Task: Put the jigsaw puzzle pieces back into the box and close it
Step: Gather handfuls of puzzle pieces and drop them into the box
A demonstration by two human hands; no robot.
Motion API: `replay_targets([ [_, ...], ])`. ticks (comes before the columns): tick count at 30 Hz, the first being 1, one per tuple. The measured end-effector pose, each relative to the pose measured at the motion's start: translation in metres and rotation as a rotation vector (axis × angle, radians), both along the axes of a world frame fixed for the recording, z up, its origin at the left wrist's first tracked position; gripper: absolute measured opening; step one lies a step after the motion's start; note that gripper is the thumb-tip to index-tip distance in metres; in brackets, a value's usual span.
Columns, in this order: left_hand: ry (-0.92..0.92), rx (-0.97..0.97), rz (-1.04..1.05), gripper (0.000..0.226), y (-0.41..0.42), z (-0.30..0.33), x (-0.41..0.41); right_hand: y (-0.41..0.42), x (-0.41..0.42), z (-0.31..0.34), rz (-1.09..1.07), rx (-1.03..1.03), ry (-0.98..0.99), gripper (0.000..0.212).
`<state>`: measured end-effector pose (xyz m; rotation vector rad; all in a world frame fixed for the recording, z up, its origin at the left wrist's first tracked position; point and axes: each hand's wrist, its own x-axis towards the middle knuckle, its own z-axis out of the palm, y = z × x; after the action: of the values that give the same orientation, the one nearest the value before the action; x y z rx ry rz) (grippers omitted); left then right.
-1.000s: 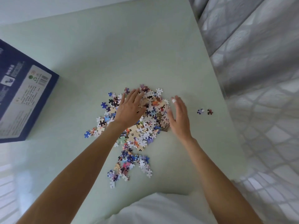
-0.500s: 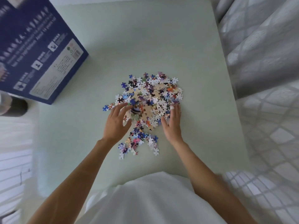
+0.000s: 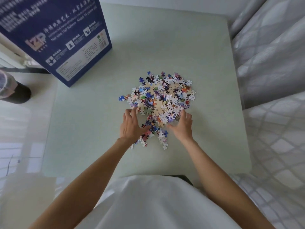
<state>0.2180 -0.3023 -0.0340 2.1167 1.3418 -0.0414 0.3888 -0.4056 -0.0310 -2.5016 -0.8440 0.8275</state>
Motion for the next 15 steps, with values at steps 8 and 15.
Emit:
replay_targets([
  [8, 0.128, 0.049, -0.055, 0.112, 0.037, -0.014, 0.044, 0.045, 0.003, 0.0, 0.12, -0.145, -0.157, 0.1],
  [15, -0.025, 0.037, -0.06, 0.073, 0.033, -0.013, 0.047, 0.059, 0.002, 0.002, 0.197, -0.036, -0.172, 0.068],
])
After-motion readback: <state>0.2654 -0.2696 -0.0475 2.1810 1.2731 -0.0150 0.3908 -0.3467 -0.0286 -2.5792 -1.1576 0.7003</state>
